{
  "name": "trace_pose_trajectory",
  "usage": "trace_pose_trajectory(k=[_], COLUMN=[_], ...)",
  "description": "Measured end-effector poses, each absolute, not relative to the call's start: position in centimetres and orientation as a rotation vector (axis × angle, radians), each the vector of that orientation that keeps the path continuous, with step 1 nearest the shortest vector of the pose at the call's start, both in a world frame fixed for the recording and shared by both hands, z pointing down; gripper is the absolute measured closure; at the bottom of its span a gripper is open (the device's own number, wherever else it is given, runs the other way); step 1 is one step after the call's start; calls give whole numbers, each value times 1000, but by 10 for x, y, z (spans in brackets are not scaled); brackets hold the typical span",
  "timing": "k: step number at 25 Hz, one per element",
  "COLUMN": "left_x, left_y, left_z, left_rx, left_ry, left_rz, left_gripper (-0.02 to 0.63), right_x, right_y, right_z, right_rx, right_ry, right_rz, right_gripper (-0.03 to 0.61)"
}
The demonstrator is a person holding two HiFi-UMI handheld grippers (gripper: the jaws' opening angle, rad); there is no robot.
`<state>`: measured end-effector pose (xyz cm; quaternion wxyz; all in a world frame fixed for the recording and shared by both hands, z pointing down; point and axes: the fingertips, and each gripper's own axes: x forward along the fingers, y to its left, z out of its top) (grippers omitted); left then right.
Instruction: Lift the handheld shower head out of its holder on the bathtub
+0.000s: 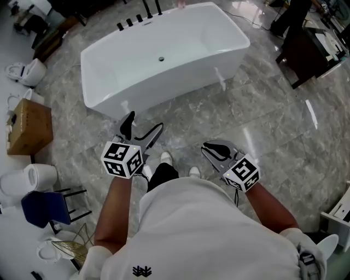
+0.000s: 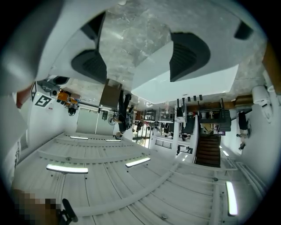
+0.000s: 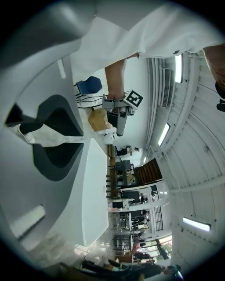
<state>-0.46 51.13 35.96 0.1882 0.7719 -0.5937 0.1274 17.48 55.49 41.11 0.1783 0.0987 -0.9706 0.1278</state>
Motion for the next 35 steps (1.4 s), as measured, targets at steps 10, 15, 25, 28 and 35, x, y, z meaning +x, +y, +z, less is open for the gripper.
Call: trace_pose_trajectory(k=[10, 15, 25, 28, 35], left_x=[-17, -38, -126, -147, -173], left_y=[422, 363, 276, 256, 219], left_z=[385, 390, 404, 410, 413], left_rx=[2214, 2266, 2307, 2317, 2316], left_ry=[-1568, -1475, -1394, -1374, -1366], left_rz=[338, 334, 352, 357, 323], left_gripper=[172, 172, 173, 175, 179], right_x=[168, 133, 26, 4, -29], right_y=[489, 433, 343, 323, 295], right_z=[431, 422, 422, 421, 415], right_rx=[443, 539, 567, 582, 560], right_ry=[-2688, -2669, -2624, -2616, -2591], right_rz=[407, 431, 422, 412, 406], right_gripper=[517, 518, 523, 525, 529])
